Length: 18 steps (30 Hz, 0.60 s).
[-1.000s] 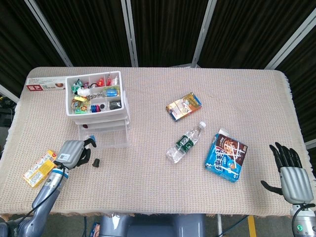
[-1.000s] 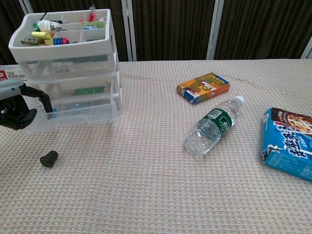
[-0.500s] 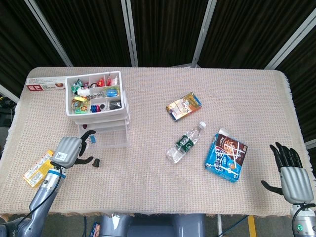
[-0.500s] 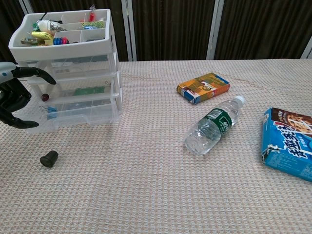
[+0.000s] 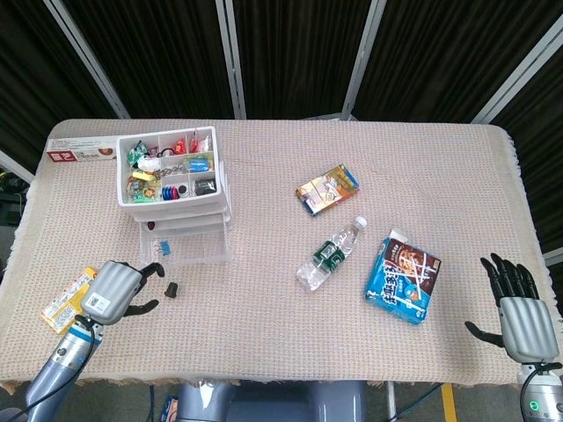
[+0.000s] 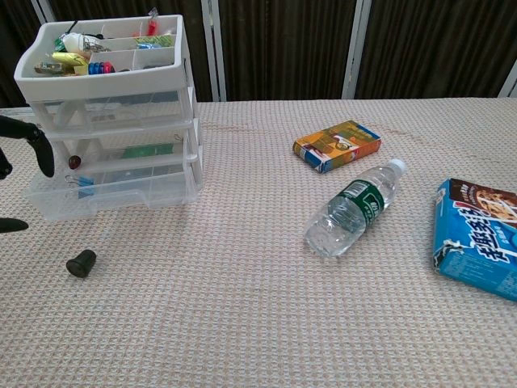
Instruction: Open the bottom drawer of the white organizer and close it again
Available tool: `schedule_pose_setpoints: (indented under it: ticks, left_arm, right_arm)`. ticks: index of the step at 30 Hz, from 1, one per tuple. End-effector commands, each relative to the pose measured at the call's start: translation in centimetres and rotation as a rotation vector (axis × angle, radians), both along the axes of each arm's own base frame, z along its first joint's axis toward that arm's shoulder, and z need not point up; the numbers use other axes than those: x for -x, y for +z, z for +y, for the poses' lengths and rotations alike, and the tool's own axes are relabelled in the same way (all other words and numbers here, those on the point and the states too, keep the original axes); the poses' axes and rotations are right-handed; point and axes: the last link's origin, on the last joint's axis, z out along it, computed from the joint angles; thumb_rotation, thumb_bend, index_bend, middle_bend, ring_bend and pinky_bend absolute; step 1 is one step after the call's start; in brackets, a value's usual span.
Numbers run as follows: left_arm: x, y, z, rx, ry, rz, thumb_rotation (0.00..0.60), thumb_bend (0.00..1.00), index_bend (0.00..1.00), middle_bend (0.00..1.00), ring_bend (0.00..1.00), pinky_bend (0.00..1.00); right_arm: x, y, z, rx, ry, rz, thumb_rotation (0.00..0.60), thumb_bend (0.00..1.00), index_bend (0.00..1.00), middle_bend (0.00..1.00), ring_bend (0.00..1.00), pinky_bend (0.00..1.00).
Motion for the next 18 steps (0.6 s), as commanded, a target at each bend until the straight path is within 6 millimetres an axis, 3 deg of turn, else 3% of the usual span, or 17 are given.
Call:
schedule_pose_setpoints:
  ticks: [1, 18]
  left_arm:
    - [0.8, -0.6, -0.8, 0.048, -0.033, 0.092, 0.6, 0.17, 0.49, 1.0, 0.94, 0.82]
    - [2.5, -4.3, 1.4, 0.12, -0.21, 0.495, 0.6, 0.18, 0.4, 1.0, 0.94, 0.82]
  right_arm:
    - [0.0, 0.0, 0.0, 0.0, 0.0, 0.0, 0.6, 0.01, 0.05, 0.0, 0.0, 0.0]
    - [0.0, 0.0, 0.0, -0.002, -0.001, -0.001, 0.6, 0.01, 0.05, 0.0, 0.0, 0.0]
